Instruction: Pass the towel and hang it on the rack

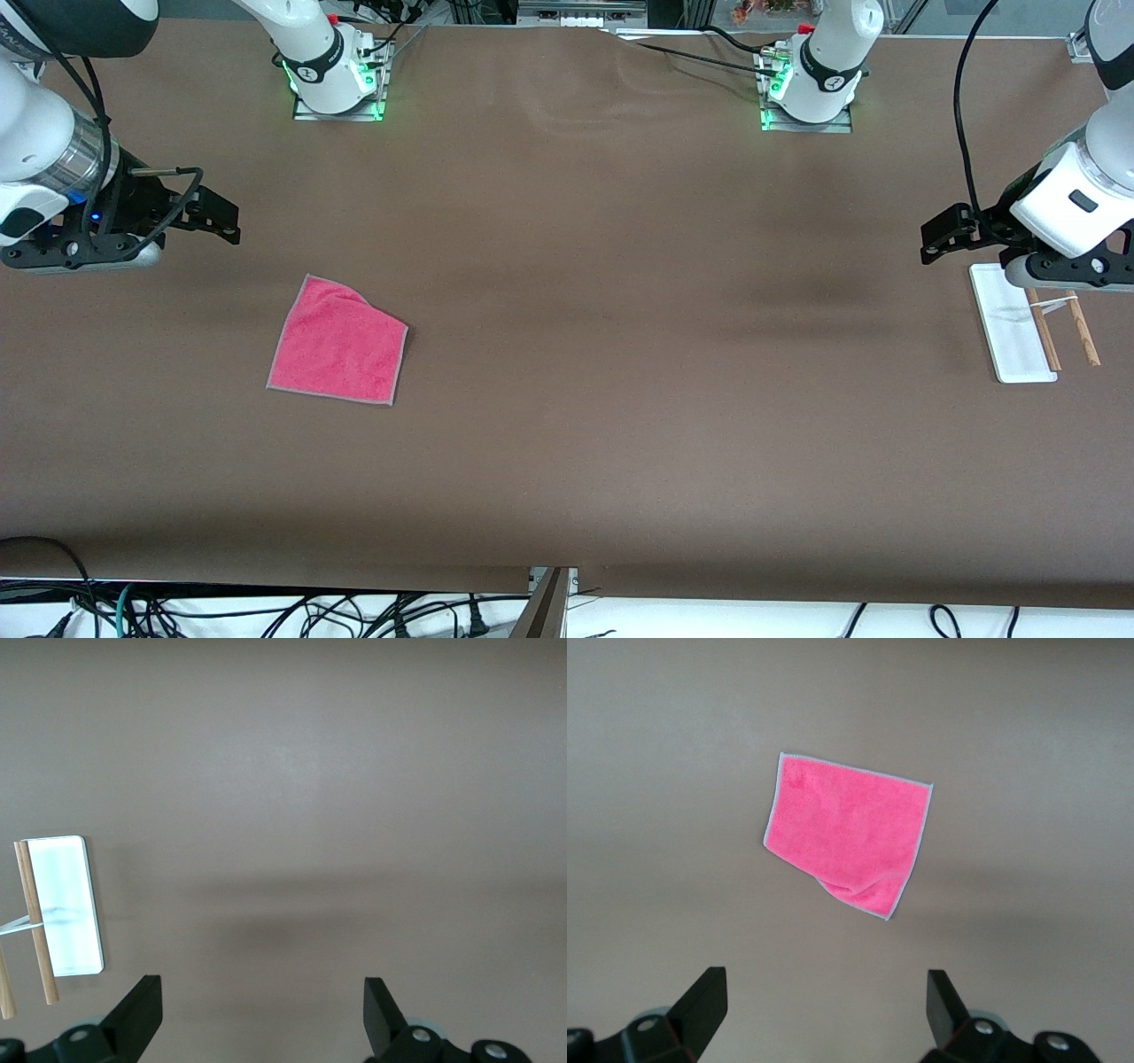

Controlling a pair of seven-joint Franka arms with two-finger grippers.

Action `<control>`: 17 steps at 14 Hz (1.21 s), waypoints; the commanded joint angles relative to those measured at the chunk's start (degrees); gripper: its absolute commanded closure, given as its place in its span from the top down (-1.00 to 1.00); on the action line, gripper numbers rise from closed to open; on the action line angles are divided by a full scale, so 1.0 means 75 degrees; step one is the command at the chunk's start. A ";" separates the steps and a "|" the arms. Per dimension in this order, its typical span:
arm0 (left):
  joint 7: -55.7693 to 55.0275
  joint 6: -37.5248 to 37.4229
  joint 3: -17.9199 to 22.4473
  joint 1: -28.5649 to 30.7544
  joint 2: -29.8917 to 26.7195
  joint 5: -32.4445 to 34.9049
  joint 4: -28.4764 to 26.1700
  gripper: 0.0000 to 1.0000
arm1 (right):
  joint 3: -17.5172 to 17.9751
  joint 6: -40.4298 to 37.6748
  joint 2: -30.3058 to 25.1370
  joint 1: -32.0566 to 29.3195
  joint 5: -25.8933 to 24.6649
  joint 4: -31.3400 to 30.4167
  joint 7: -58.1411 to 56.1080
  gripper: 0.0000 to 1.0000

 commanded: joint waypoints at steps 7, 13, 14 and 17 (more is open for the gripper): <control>0.0057 -0.0121 0.0001 -0.0050 0.0139 0.0191 0.0284 1.00 | 0.0073 0.0130 0.0017 -0.0131 -0.0055 0.0115 0.0077 0.99; 0.0045 -0.0121 -0.0011 -0.0062 0.0139 0.0191 0.0284 1.00 | 0.0061 0.0130 0.0064 -0.0085 -0.0055 0.0103 0.0217 0.99; 0.0045 -0.0121 -0.0011 -0.0074 0.0139 0.0191 0.0284 1.00 | 0.0061 0.0130 0.0075 -0.0096 -0.0055 0.0103 0.0148 0.99; 0.0045 -0.0121 -0.0011 -0.0074 0.0139 0.0191 0.0284 1.00 | 0.0061 0.0130 0.0087 -0.0085 -0.0078 0.0103 0.0135 0.99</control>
